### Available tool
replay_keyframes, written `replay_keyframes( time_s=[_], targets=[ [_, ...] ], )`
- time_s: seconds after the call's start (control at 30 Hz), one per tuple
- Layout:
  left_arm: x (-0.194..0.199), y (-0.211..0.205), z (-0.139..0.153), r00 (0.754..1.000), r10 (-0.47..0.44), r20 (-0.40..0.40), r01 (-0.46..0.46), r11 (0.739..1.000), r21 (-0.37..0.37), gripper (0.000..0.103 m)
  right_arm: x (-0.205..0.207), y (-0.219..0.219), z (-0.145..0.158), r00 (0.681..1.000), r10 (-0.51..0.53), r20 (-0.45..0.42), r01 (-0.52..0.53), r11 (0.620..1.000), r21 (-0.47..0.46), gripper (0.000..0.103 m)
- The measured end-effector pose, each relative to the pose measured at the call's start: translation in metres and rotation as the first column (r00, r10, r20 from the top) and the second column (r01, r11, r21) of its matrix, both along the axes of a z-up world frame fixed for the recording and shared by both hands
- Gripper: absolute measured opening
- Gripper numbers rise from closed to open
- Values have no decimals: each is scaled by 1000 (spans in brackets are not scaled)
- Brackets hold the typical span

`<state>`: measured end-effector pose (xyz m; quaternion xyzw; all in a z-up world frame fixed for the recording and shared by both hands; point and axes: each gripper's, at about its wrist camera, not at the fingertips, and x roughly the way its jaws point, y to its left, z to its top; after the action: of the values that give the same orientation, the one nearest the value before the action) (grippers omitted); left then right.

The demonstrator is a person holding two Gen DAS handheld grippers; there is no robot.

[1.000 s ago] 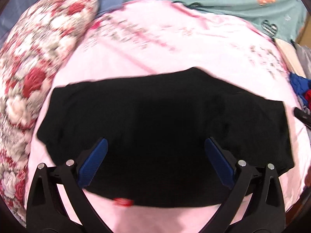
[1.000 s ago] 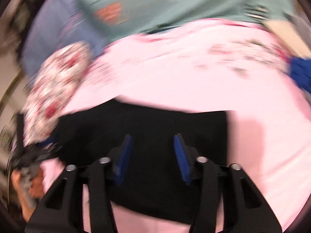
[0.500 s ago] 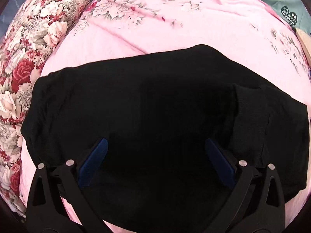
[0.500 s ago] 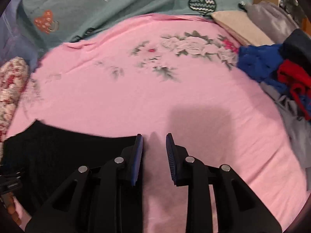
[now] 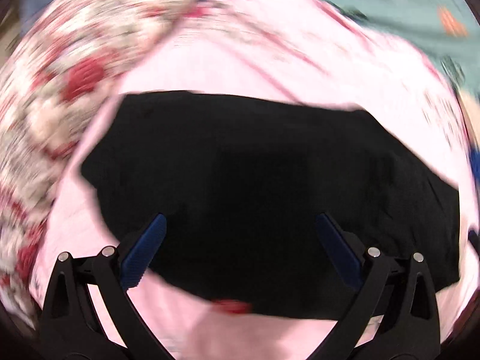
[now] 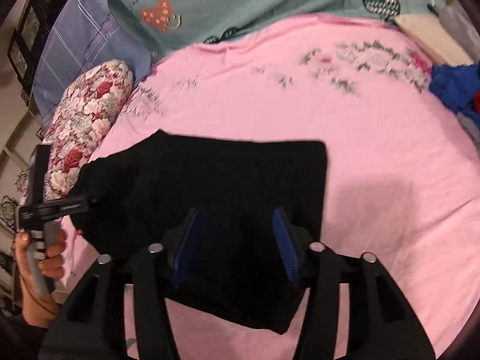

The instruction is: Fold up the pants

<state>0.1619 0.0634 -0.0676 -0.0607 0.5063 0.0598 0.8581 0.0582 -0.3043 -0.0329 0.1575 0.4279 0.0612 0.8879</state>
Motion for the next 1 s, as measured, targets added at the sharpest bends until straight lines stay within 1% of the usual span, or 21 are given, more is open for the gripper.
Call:
replay_keyframes(
  time_s=[0.03,0.1,0.17,0.23,0.3,0.37,0.4,0.43,0.47,0.5,0.6,0.7,0.73,0.77,0.8,0.83,0.9,0.93,0.97,1.0],
  targets=[
    [-6,24,2,996,89,19,-89,996,-26,101,0,2,1,1000,-1,4,1,1000,-2,55],
    [-14,56,0,984,178,22,-176,982,-72,101,1,6,1,1000,2,11,-2,1000,25,55],
    [-20,86,-6,974,228,-12,-227,966,-123,101,1,13,0,1000,0,15,0,999,42,55],
    [-27,112,-15,961,274,-42,-277,941,-194,100,4,19,-1,1000,6,7,-6,1000,29,55],
    [-29,126,-23,955,290,-70,-298,926,-230,99,8,26,-1,1000,14,-2,-14,1000,14,55],
    [-24,133,-32,958,269,-103,-288,912,-293,89,12,30,-3,1000,17,-11,-17,1000,14,55],
    [-21,134,-36,960,254,-119,-279,906,-317,80,14,33,-5,1000,18,-14,-17,1000,12,55],
    [-18,135,-36,961,252,-112,-275,910,-309,73,17,37,-6,1000,20,-18,-20,1000,11,55],
    [-13,132,-36,967,233,-107,-255,913,-318,67,21,42,-7,999,25,-23,-25,1000,12,55],
    [-6,129,-39,970,213,-121,-242,910,-337,65,23,45,-7,999,30,-24,-30,999,15,55],
    [8,131,-40,972,207,-116,-235,908,-346,65,28,59,-6,998,57,-20,-57,998,16,55],
    [23,130,-42,971,206,-121,-236,911,-338,64,28,67,-5,997,75,-18,-75,997,3,55],
    [29,129,-43,971,207,-124,-236,917,-322,60,28,67,-6,997,75,-18,-75,997,2,55],
    [31,127,-42,968,212,-131,-242,926,-289,51,27,66,-6,997,71,-19,-71,998,4,55],
    [35,123,-42,973,188,-137,-221,932,-289,22,26,65,-7,998,66,-20,-65,998,11,55],
    [35,120,-39,975,175,-139,-208,935,-287,18,25,63,-7,998,61,-21,-61,998,17,55],
    [28,107,-22,981,168,-100,-185,962,-203,11,21,59,-7,999,51,-16,-50,998,30,55],
    [25,97,-12,986,148,-72,-159,972,-175,9,19,57,-7,999,49,-12,-48,998,35,55],
    [20,82,3,994,108,-31,-112,981,-158,9,16,54,-6,999,46,-7,-46,998,39,55],
    [18,70,14,997,75,-9,-76,985,-153,9,13,51,-5,999,41,0,-41,998,41,55]
  ],
)
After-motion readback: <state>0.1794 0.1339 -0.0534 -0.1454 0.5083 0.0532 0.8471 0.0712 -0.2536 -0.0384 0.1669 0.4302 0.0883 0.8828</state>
